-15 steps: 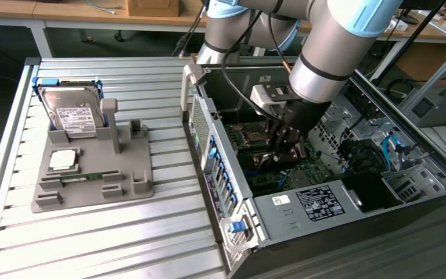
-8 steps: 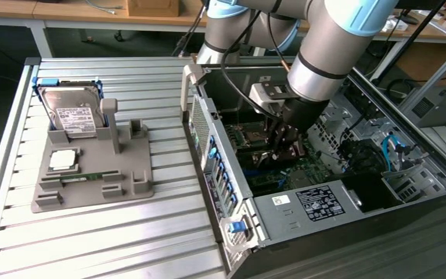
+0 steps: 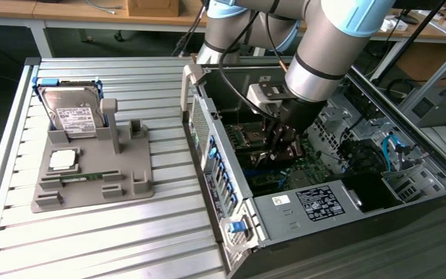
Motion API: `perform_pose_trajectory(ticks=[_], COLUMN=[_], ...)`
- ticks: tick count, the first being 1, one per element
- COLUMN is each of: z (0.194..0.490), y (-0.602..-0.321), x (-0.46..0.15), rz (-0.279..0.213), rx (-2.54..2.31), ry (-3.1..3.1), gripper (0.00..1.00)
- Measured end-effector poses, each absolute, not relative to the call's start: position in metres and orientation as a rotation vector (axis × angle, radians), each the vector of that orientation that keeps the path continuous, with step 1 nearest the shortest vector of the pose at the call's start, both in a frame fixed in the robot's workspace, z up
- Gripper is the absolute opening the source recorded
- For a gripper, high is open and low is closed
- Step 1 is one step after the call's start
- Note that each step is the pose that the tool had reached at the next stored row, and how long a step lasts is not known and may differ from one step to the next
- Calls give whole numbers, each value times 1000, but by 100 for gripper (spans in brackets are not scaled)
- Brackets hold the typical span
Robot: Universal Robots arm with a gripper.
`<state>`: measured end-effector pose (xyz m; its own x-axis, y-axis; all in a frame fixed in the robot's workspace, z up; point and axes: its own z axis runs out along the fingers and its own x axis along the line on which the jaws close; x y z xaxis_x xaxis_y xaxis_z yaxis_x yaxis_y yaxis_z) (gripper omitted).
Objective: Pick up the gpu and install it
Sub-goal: 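Insert the gpu into the slot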
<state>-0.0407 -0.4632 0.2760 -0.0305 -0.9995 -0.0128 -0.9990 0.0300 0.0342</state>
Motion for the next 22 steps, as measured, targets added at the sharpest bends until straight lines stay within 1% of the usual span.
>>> perform_pose_trajectory(ticks=[22], z=[270], y=[-460], x=[-49], rz=[-56], rx=[2178], ry=[-2246], gripper=[27])
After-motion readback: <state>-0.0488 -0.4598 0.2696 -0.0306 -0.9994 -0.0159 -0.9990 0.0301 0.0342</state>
